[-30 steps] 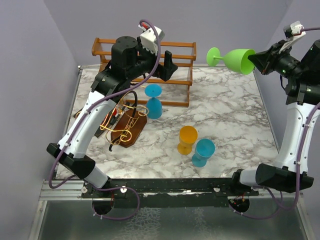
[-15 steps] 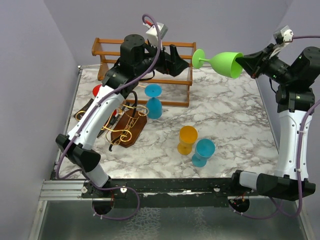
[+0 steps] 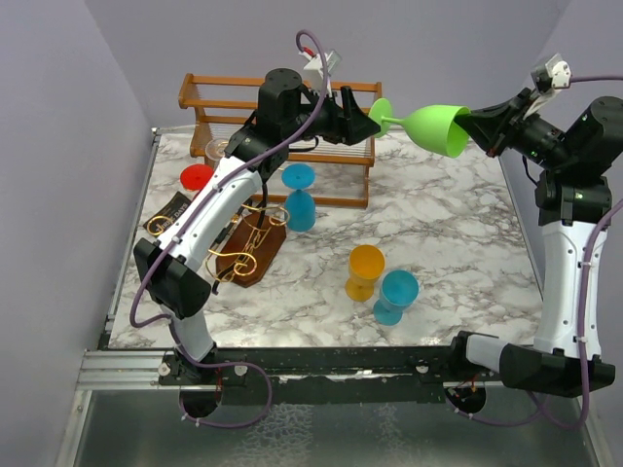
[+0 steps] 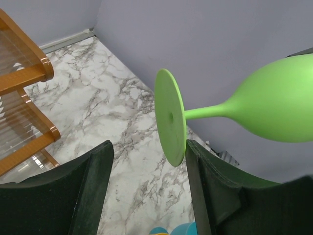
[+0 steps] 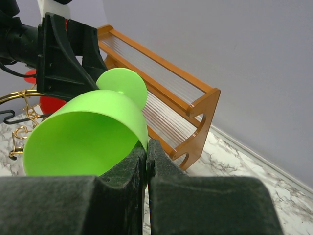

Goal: Place the wine glass upside down on the wine glass rack

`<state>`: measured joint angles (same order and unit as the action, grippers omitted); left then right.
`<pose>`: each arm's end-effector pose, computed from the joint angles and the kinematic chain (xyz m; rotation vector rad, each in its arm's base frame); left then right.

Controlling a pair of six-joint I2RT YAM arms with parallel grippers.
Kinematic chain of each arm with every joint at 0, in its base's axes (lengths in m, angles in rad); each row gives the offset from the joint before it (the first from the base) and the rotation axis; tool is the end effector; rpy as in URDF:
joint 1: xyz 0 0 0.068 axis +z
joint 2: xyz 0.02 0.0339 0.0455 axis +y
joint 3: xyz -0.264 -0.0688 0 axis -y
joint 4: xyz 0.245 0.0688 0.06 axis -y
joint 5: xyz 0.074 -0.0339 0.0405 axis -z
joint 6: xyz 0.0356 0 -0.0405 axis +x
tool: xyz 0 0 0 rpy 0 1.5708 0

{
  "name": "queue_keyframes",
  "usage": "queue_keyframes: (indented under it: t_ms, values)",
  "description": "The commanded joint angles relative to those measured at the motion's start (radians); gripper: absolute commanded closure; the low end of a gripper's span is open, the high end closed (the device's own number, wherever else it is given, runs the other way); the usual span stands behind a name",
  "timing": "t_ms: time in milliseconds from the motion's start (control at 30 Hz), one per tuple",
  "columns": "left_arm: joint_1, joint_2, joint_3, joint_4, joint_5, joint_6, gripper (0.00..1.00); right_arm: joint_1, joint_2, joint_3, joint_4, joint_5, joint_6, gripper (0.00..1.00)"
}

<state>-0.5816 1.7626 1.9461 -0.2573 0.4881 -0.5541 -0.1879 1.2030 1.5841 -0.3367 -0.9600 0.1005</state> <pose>0.3296 -0.2367 0.4686 0.4285 1.7432 -1.2408 0.2260 -0.0133 0.5109 -0.5491 1.4848 0.6597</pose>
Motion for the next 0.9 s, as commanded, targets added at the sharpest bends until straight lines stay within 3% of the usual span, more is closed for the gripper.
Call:
queue_keyframes:
  t_ms: [0, 267, 467, 600, 767, 867]
  values:
    - [0.006, 0.009, 0.040, 0.062, 0.051, -0.030, 0.40, 0.014, -0.011, -0.011, 0.029, -0.020, 0.009, 0.99]
    - [0.005, 0.011, 0.037, 0.069, 0.050, -0.024, 0.53, 0.025, -0.011, -0.005, 0.009, -0.009, -0.002, 0.99]
    - [0.006, 0.014, 0.037, 0.074, 0.049, -0.025, 0.75, 0.025, -0.019, -0.006, -0.013, 0.003, -0.033, 0.99]
    - [0.006, 0.011, 0.035, 0.074, 0.046, -0.023, 0.81, 0.027, -0.019, -0.014, -0.020, 0.015, -0.051, 0.99]
    - [0.006, 0.004, 0.029, 0.068, 0.038, 0.005, 0.99, 0.027, -0.019, -0.029, -0.015, 0.009, -0.056, 0.99]
    - [0.007, -0.004, 0.032, 0.058, 0.023, 0.034, 1.00, 0.027, -0.015, -0.034, -0.023, 0.001, -0.067, 0.98]
